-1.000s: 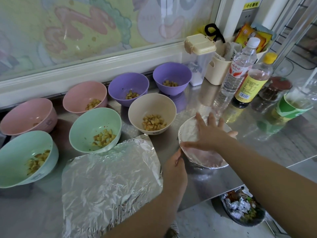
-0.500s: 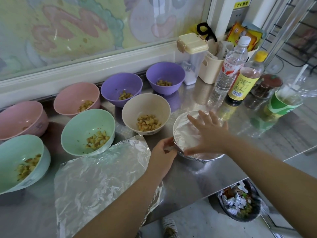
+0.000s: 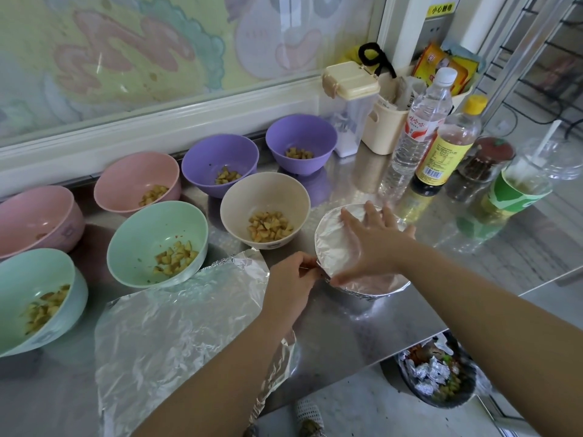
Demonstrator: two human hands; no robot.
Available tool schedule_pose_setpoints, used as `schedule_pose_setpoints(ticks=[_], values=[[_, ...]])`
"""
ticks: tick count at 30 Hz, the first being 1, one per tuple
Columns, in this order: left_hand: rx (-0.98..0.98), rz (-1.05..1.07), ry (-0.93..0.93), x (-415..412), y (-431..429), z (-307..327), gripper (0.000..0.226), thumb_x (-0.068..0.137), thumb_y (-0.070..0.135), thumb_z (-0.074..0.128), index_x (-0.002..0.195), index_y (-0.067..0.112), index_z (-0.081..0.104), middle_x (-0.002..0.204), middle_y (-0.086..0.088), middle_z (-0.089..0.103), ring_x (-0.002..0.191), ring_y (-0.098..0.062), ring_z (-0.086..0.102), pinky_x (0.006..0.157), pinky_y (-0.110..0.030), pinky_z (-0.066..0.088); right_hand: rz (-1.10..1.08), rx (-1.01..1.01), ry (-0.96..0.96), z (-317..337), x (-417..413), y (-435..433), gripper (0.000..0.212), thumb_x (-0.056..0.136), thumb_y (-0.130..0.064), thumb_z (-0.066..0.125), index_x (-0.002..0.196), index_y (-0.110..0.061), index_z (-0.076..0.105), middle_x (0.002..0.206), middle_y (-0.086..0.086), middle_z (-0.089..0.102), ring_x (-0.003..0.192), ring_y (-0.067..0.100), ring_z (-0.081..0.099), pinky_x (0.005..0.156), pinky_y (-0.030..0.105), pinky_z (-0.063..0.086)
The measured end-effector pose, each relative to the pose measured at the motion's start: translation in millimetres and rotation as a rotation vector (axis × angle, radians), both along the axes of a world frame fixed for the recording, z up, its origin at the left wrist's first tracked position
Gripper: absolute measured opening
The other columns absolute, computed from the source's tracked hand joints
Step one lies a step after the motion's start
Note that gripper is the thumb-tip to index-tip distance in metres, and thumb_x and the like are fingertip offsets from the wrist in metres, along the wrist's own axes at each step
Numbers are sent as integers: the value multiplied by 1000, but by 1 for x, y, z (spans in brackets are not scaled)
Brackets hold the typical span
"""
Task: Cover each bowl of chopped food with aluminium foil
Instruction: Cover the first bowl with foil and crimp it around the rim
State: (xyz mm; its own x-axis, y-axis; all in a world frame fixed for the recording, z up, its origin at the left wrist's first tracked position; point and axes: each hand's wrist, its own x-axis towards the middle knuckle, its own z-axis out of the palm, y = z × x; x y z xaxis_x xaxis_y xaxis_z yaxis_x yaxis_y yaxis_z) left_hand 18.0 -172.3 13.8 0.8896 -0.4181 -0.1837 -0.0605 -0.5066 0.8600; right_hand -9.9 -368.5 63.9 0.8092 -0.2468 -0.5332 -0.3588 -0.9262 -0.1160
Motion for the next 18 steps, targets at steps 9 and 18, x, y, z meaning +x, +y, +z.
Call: schedule_pose_setpoints(ticks=[9,18], values=[[137,-86,-82,23,-6,12,12,79,8,76,84,17,69,79,7,70,76,-12,64,73,-27,53,5,-10,-14,-2,-1,0,152,41,-97,66,153,-47,-24,165,3,-29,151,40,-24,112,80,1],[-443,386,696,-2,-16,36,22,96,-8,52,99,5,69,85,-11,76,79,-20,74,71,-27,62,10,-9,-14,-3,-1,0,153,42,-97,66,153,-45,-26,164,4,-32,150,41,-26,112,80,0]])
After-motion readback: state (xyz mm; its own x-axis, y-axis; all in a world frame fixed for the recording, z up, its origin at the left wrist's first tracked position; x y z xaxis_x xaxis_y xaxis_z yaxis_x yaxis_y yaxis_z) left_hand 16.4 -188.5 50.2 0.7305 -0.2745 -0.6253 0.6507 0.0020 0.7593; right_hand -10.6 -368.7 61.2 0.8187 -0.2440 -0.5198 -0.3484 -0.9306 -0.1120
